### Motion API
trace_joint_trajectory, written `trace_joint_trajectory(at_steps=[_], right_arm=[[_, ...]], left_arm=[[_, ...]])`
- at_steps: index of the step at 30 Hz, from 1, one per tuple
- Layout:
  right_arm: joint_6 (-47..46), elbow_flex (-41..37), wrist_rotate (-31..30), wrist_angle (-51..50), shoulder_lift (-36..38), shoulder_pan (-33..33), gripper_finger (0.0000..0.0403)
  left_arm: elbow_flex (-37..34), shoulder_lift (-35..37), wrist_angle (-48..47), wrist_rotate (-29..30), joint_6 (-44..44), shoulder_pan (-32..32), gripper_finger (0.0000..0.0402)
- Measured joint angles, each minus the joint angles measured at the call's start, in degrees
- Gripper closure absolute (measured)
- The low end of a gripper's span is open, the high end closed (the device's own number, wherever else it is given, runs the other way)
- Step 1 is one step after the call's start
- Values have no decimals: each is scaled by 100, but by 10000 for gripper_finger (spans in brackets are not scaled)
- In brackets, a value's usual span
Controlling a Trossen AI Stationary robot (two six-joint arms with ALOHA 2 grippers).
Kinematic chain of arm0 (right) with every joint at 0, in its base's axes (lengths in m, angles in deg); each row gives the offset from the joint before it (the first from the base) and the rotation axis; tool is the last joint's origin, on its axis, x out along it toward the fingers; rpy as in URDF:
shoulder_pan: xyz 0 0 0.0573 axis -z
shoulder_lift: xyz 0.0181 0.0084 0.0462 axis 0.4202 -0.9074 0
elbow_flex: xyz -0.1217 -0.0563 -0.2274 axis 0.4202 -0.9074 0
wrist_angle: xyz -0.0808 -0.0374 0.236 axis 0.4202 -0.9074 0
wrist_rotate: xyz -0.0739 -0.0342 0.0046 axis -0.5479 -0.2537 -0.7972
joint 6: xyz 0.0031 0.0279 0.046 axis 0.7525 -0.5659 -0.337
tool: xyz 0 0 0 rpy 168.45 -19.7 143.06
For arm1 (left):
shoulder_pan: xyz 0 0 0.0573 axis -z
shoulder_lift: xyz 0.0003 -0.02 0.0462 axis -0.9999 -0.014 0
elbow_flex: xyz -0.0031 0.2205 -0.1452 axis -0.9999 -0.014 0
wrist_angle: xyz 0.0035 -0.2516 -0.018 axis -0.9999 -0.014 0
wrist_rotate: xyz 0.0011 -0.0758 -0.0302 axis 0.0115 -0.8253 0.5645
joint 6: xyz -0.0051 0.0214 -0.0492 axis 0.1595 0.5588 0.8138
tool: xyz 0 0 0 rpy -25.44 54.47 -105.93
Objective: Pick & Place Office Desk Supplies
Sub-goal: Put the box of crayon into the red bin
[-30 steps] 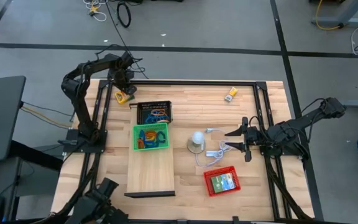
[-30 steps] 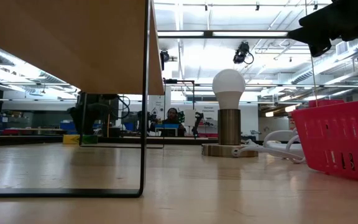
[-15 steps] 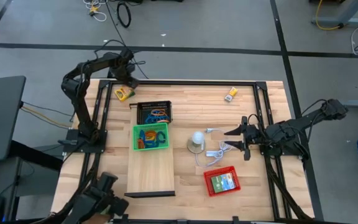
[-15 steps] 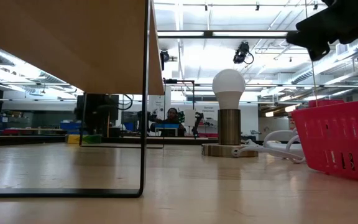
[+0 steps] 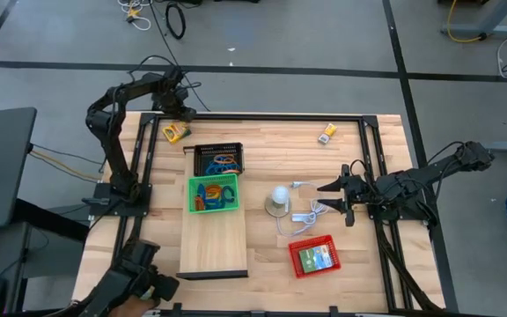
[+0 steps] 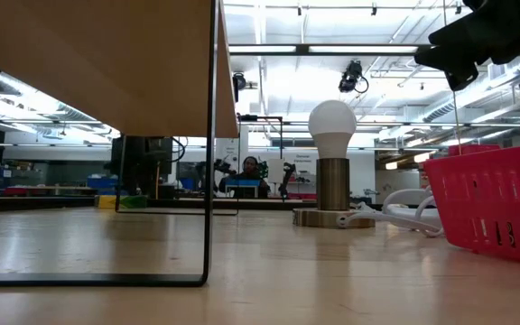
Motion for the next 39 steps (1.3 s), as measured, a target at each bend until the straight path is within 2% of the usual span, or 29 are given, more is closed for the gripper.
trace_joint_trajectory(at_steps=[6, 13, 17, 23, 28, 33, 39], right_arm=[[15, 0, 13, -11, 0, 0, 222], [-9, 0, 69, -26, 0, -2, 222], [-7, 0, 83, -26, 0, -2, 222], [17, 0, 85, -72, 0, -2, 222], [35, 0, 91, -85, 0, -2, 222], [33, 0, 156, -109, 0, -2, 222], [33, -2, 214, -161, 0, -2, 222]], left_arm=[[0, -29, -219, 391, -48, 99, 199], [-9, -151, -421, 408, -70, 128, 199], [-9, -158, -570, 319, -116, 160, 199], [-33, -158, -1193, -126, -284, 255, 200], [-33, -158, -1657, 113, -369, 554, 200], [-33, -158, -1679, 446, -330, 886, 200], [-33, -158, -1867, 486, -514, 1028, 200]])
